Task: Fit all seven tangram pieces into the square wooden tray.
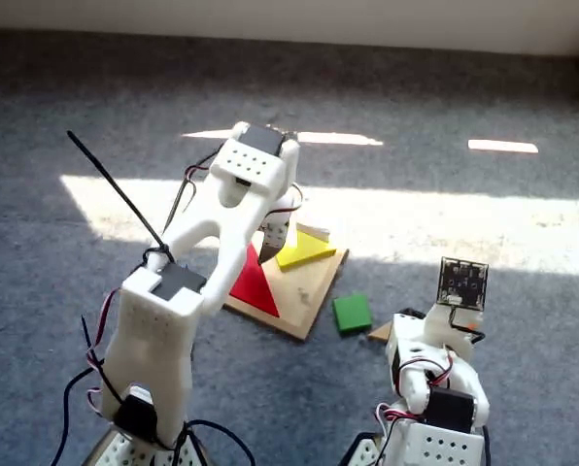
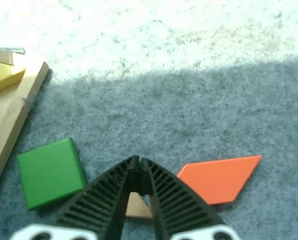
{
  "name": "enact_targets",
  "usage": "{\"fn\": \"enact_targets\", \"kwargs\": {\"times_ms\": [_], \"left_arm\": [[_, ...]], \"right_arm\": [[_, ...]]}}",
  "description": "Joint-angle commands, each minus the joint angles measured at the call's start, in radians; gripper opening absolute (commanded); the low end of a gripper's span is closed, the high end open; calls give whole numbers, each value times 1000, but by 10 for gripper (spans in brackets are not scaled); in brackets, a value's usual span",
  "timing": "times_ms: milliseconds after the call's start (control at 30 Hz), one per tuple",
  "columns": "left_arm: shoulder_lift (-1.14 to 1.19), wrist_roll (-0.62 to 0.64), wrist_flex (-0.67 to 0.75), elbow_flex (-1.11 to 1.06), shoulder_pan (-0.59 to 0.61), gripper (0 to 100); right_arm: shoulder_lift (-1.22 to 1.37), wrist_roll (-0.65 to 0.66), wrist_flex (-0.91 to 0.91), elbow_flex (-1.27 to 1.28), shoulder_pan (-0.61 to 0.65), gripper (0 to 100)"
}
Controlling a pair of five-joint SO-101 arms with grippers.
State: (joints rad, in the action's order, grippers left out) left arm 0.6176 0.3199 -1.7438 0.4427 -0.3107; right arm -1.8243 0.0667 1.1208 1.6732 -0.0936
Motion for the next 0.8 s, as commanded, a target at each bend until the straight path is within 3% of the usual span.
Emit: {"fn": "enact_targets", "kwargs": {"times_ms": [0, 400, 533, 767], "left_arm": [[-203, -58, -17, -74, 7, 98], [-725, -158, -8, -380, 58, 98], [-800, -158, 78, -538, 114, 98], [-944, -204, 324, -825, 317, 98]], "right_arm": [[-12, 11, -22, 133, -13, 5], [-12, 8, -21, 133, -13, 5], [-12, 9, -24, 133, -13, 5], [-12, 20, -67, 65, -8, 6]]}}
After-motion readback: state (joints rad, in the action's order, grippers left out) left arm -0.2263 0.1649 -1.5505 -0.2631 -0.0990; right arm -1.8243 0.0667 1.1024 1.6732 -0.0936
